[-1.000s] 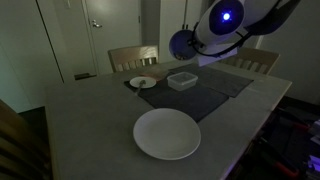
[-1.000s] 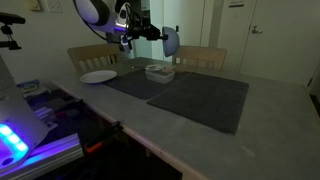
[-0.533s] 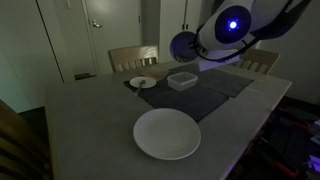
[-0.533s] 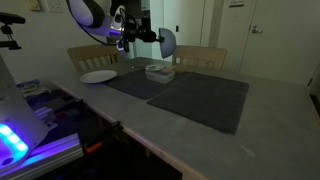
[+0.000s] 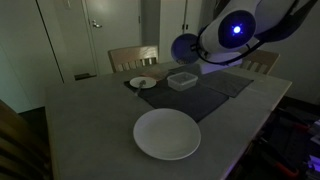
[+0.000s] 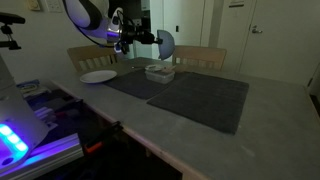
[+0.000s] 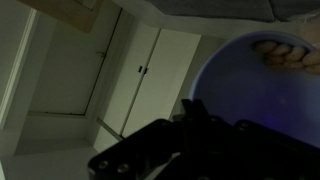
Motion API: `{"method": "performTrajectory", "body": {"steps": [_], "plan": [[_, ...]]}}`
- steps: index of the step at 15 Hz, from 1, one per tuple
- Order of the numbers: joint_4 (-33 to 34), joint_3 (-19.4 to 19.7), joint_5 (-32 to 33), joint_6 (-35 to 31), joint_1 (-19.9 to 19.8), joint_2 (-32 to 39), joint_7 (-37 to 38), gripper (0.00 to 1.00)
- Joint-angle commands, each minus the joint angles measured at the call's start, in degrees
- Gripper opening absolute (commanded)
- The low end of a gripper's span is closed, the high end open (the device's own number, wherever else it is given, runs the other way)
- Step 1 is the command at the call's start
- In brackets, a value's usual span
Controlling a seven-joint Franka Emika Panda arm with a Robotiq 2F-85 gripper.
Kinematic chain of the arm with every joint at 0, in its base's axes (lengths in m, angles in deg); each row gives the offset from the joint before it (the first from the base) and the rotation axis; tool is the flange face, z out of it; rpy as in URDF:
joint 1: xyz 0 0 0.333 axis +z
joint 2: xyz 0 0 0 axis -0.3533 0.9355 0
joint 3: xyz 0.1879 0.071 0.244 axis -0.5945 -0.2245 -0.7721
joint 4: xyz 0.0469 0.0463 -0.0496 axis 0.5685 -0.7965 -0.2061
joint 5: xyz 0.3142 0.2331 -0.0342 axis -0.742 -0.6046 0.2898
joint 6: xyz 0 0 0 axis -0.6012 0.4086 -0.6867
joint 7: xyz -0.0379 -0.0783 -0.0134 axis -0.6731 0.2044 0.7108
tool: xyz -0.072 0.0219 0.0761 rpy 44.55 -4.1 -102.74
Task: Pour the contents in the blue bowl into the clear bowl
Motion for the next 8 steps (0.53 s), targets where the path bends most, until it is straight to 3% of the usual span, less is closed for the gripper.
{"method": "performTrajectory", "body": {"steps": [1, 4, 8], "plan": [[0.0, -0.3, -0.1, 0.1, -0.2, 0.0, -0.1, 0.01], [-0.3, -0.5, -0.2, 2.1, 0.2, 0.0, -0.3, 0.01], [-0.3, -1.9, -0.9, 17.0, 2.8, 1.7, 0.6, 0.01]]}}
